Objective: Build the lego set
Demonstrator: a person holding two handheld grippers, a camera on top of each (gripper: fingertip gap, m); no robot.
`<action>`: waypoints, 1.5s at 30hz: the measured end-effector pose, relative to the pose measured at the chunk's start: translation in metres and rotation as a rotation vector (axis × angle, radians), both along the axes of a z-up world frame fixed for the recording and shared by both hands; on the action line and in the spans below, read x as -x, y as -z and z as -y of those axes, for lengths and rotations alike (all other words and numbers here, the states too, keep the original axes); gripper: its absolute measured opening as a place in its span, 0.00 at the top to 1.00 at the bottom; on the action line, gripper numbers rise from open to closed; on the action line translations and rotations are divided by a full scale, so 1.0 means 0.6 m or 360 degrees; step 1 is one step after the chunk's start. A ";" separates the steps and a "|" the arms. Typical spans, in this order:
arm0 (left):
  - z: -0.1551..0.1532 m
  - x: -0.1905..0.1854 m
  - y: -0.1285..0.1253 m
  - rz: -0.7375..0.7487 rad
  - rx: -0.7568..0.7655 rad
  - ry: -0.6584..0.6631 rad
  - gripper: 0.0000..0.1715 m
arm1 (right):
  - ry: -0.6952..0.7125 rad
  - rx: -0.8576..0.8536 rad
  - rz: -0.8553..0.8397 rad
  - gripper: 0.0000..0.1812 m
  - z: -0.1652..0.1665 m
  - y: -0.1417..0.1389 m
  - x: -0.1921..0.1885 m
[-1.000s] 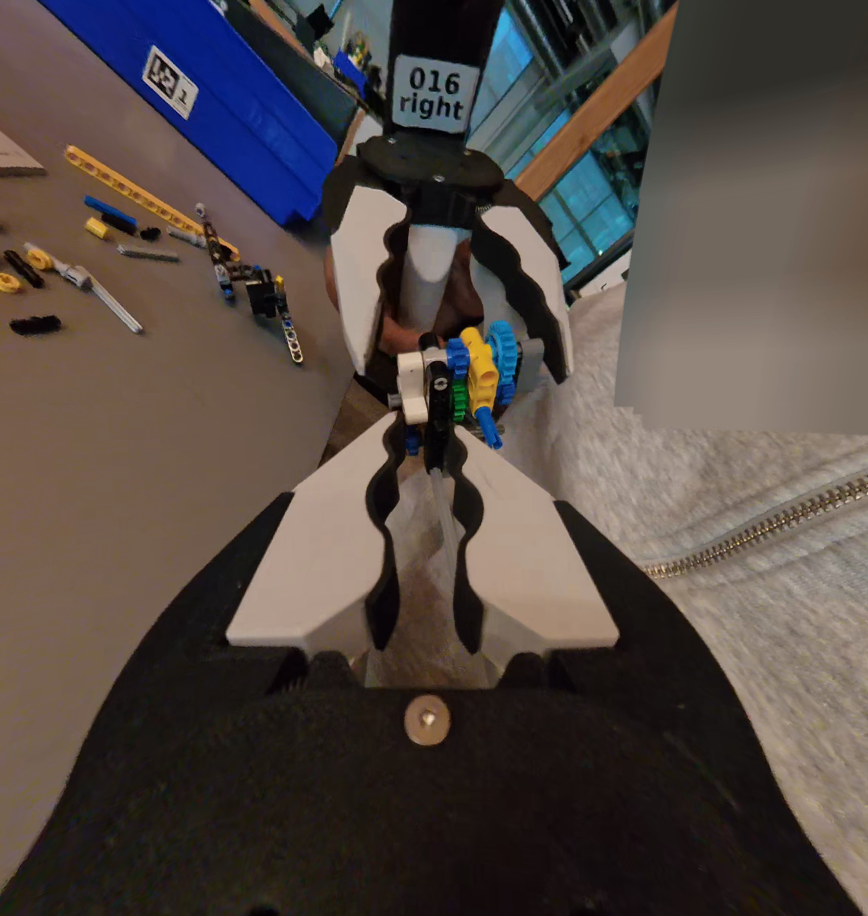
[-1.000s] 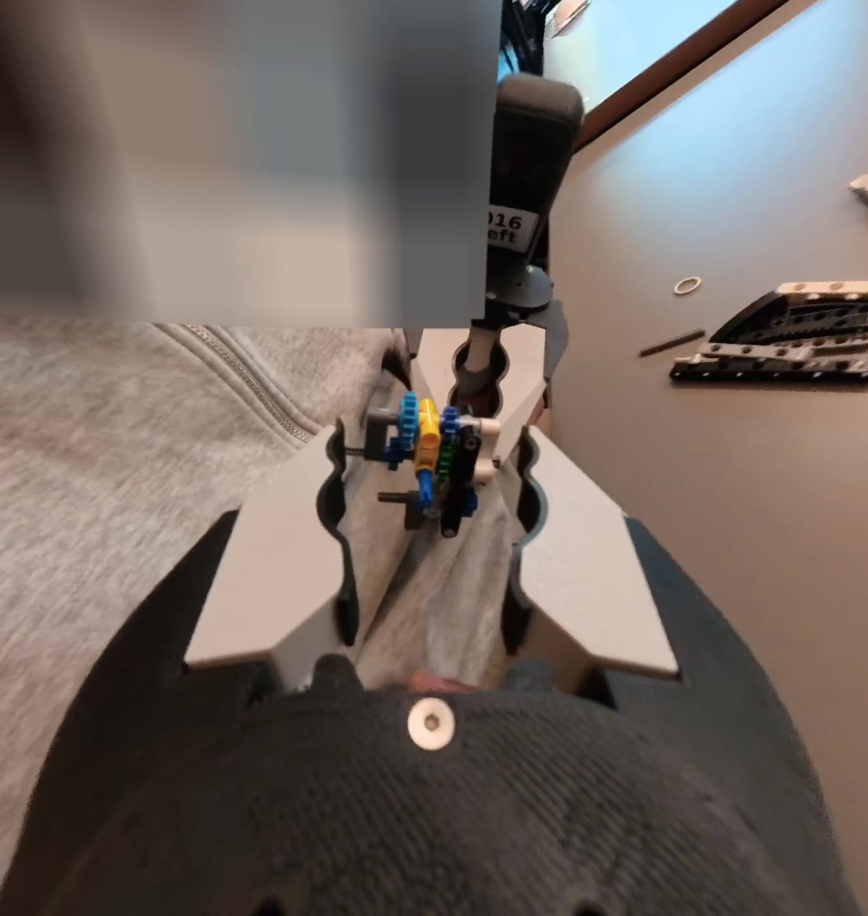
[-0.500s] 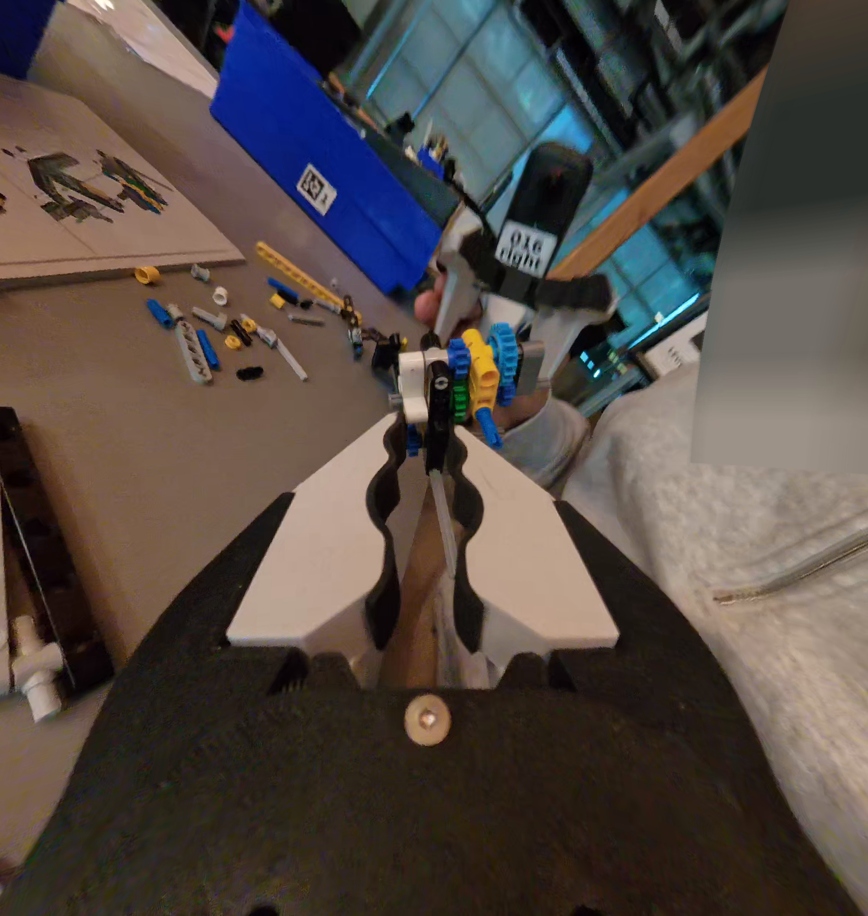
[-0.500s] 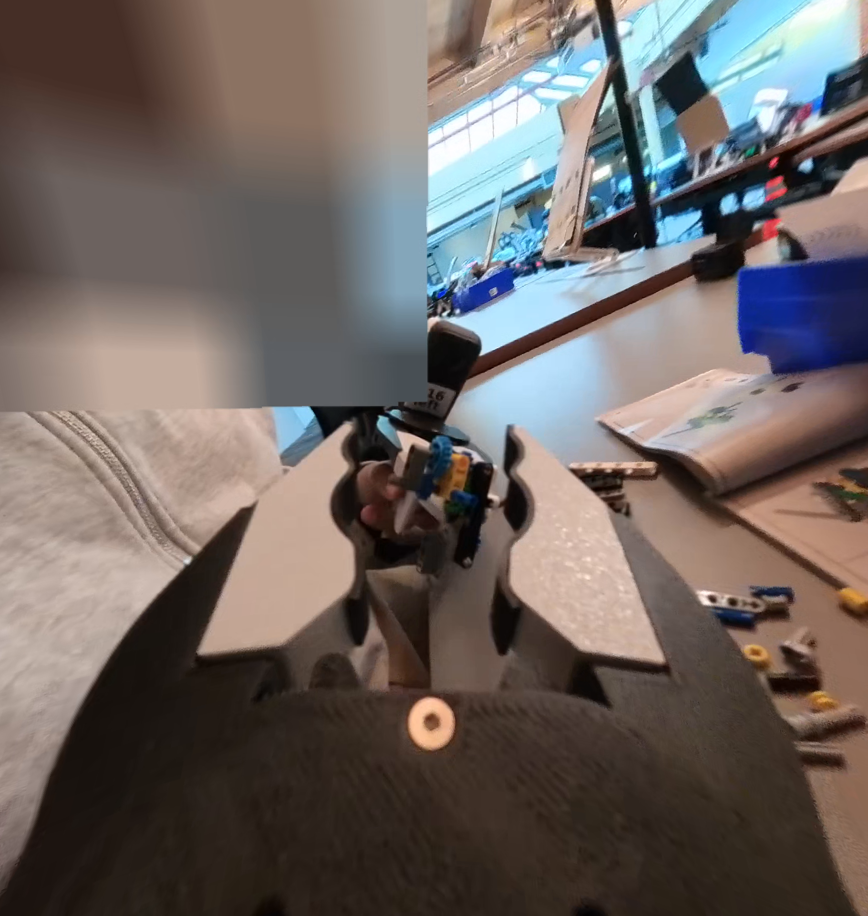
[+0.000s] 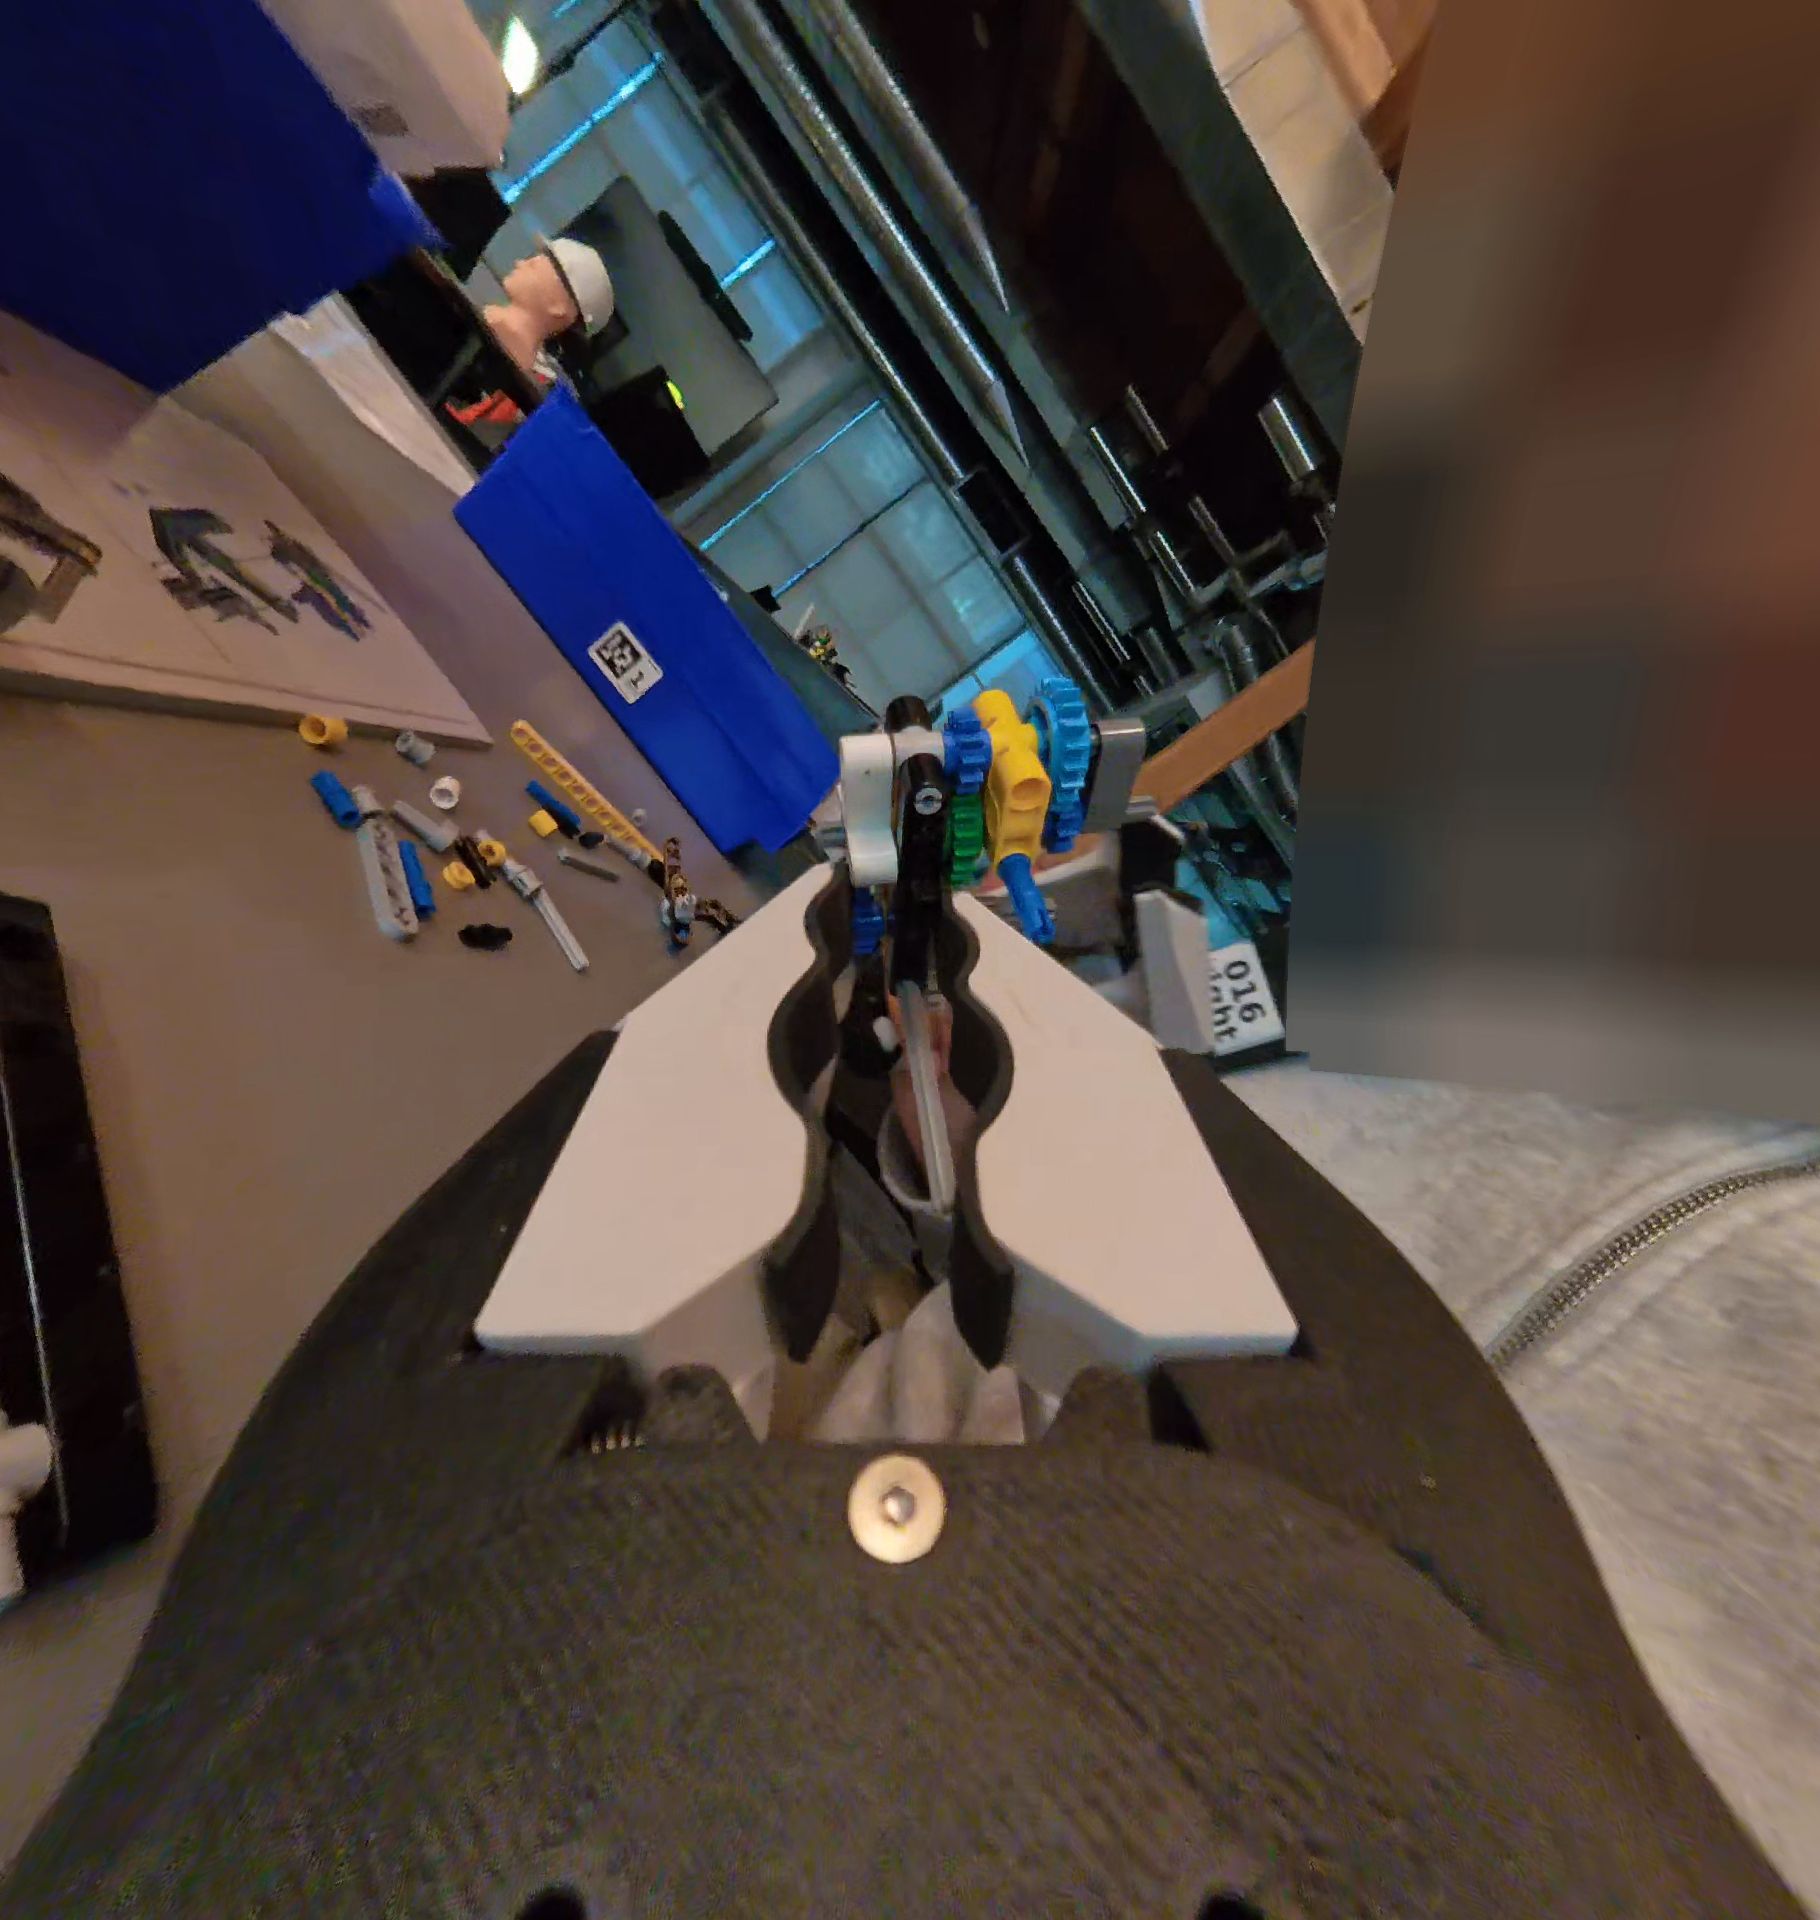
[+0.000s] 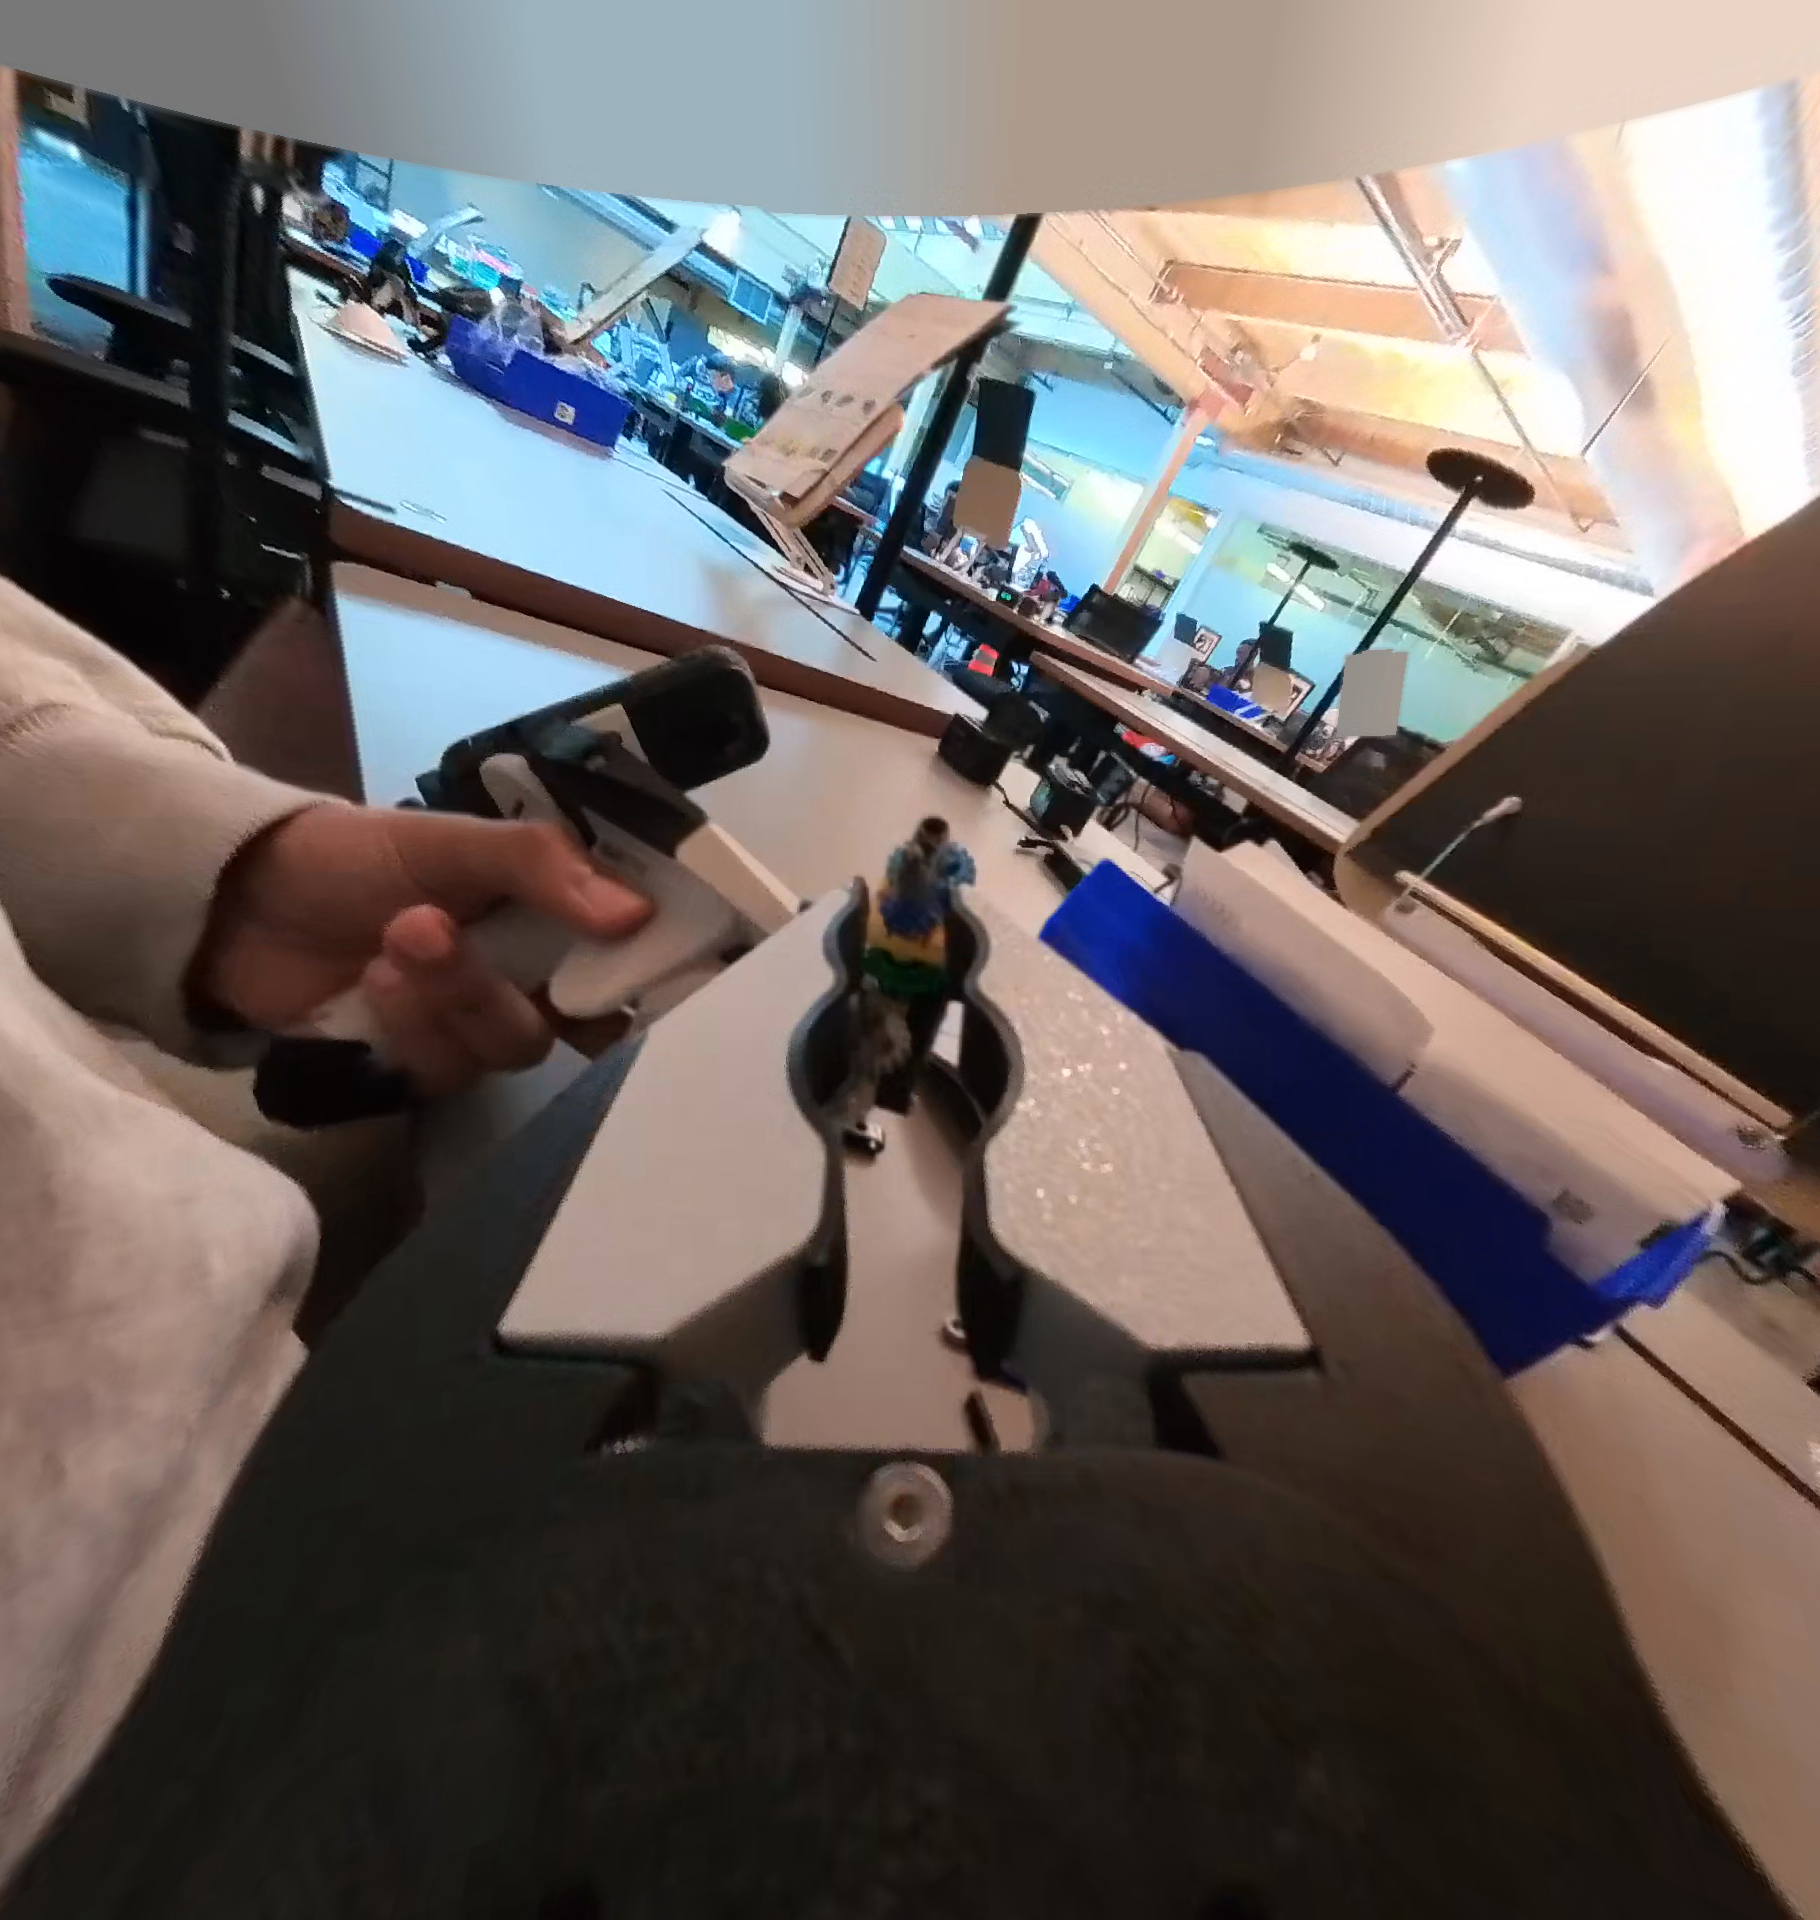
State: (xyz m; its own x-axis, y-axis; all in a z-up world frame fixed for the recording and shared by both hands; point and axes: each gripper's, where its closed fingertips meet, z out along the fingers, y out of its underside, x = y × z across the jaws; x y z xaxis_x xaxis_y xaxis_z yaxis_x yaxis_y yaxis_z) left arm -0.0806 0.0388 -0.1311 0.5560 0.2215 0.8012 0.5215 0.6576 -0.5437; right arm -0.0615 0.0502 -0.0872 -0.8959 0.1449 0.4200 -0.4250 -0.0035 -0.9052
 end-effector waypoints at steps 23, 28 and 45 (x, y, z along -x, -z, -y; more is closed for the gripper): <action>-0.019 0.011 -0.016 -0.0298 0.0266 -0.0185 0.93 | 0.0043 -0.0010 0.0132 0.97 0.009 0.003 0.013; -0.016 0.012 -0.018 -0.0332 0.0284 -0.0228 0.93 | 0.0056 -0.0010 0.0116 0.97 0.008 0.002 0.013; -0.018 0.012 -0.017 -0.0339 0.0328 -0.0249 0.93 | 0.0072 -0.0034 0.0130 0.97 0.008 0.008 0.016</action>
